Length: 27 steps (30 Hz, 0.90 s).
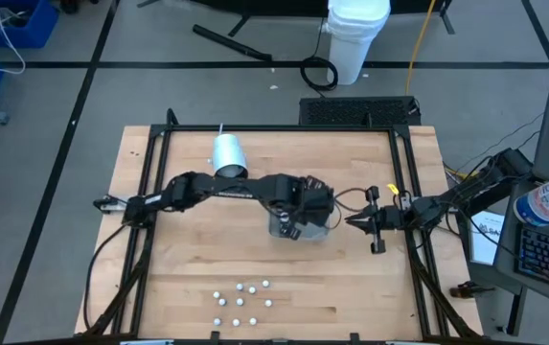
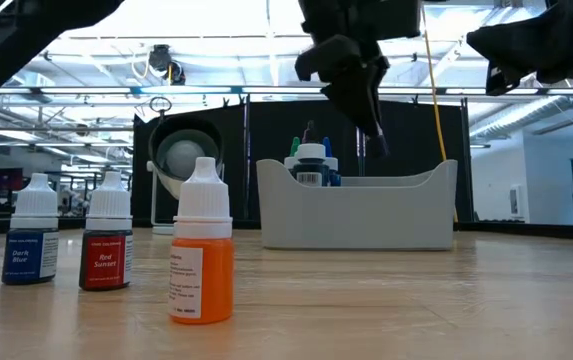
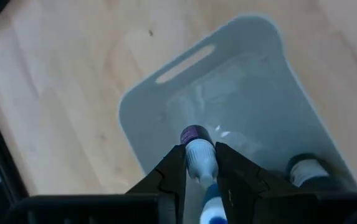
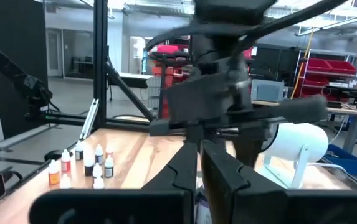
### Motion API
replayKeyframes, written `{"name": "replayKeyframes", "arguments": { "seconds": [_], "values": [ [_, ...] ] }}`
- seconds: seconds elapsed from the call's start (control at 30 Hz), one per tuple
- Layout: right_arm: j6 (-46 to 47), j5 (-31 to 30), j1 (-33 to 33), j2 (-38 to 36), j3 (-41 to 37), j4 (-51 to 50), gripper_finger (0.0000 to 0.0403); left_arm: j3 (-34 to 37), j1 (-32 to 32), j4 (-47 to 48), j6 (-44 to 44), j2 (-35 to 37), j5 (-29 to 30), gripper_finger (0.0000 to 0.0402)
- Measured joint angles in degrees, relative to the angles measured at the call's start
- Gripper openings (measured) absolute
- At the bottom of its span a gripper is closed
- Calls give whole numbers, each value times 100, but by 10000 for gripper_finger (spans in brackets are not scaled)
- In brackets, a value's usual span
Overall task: Pick & Place food coloring
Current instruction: Put the small violet food coloring bottle into the white bin
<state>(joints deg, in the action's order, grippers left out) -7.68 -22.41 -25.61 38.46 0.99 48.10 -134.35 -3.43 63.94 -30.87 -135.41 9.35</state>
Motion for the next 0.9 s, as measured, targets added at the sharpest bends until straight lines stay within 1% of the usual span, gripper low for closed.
{"name": "replayKeyframes", "arguments": {
  "seconds": [0.1,0.27,0.57,0.8,0.9],
  "values": [
    [-105,0,0,-7,0,4,15,-2,34,22,53,0,-187,74],
    [-370,-2,0,-7,-4,81,15,-15,6,-41,57,-82,-335,74],
    [-356,-2,0,2,-9,140,15,-10,-191,-16,-9,-323,-259,74],
    [-201,-2,0,9,-11,180,15,9,-191,-61,55,-460,-46,74],
    [-200,5,0,11,-11,177,15,0,-197,-55,-90,-518,-30,74]
  ]
}}
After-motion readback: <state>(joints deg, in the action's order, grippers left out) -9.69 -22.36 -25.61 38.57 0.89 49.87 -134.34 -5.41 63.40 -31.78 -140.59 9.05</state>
